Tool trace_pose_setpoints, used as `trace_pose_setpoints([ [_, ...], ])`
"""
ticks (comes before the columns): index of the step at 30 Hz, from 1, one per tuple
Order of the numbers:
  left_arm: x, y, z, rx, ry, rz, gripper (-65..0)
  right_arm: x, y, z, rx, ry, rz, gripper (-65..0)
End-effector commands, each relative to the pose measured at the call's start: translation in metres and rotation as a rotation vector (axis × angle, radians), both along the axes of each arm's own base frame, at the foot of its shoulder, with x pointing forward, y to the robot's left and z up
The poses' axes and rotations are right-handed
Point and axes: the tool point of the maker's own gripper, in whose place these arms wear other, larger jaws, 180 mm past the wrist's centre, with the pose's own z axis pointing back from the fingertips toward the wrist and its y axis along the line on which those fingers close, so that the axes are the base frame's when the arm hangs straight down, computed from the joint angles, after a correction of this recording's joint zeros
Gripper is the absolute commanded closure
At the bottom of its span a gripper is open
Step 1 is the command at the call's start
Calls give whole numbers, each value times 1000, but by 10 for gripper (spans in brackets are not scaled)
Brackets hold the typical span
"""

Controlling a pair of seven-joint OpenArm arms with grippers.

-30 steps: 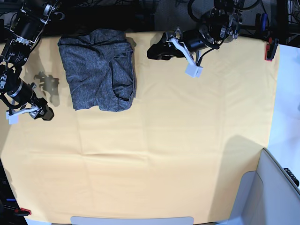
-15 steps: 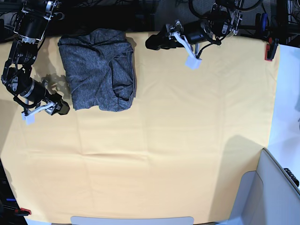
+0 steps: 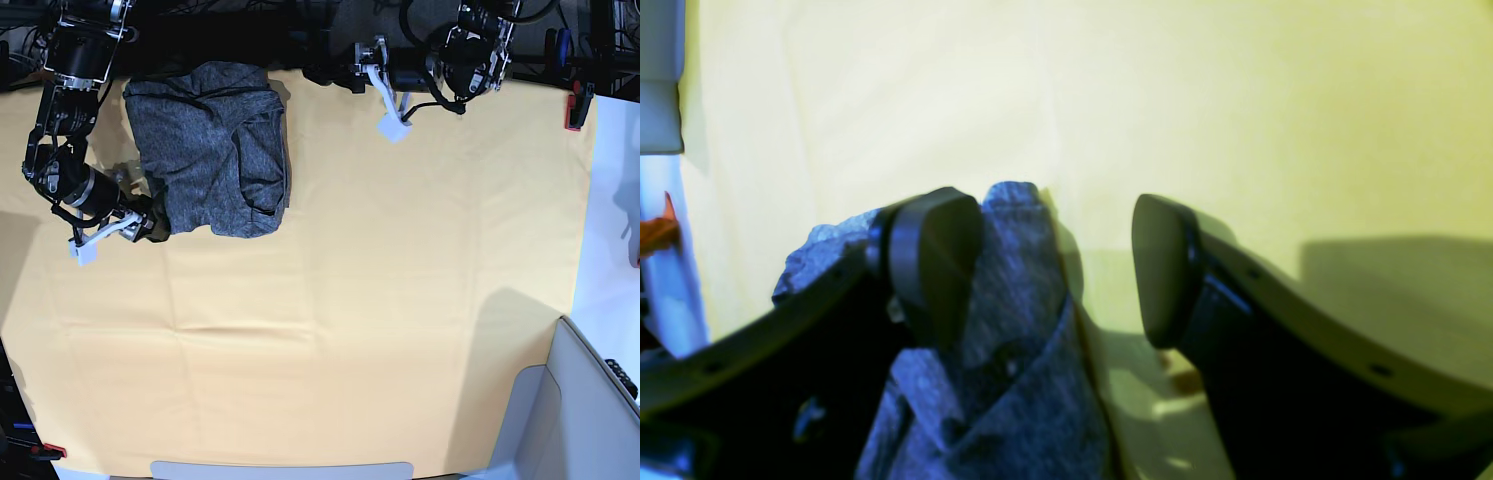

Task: Fold the T-shirt properly
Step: 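Grasp the shirt's opposite sides with both grippers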

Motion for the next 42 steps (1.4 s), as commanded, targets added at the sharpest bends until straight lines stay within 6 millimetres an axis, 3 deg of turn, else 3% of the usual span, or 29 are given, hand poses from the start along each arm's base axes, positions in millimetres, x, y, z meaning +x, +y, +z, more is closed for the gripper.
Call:
trace_pose_setpoints([
  [1,15,-6,3,25,-76,-27,-356,1,-4,1,-37,10,7,-395],
  [7,13,-27,4,97,-173,-289,-356,-1,5,-7,-49,25,13,-394],
  [11,20,-31,12,105,-224,-334,-356,-1,5,-7,-49,25,13,-394],
  [19,28,-30,62,83,-440,-359,-356,-1,5,-8,-47,28,12,-394],
  [22,38,-28,70,79,-473,-326,-356,-2,6,-8,-48,29,13,-394],
  [28,44,-27,53,88,-411,-297,-356,-4,2,-13,-85,46,13,-394],
  [32,65,-33,45,91,-393,-278,-356,-4,8,-14,-71,46,14,-394],
  [35,69,-43,36,81,-360,-285,-356,-4,9,-14,-70,46,15,-394],
  [42,66,-58,15,41,-332,-343,-356,-3,9,-14,-70,45,14,-394],
])
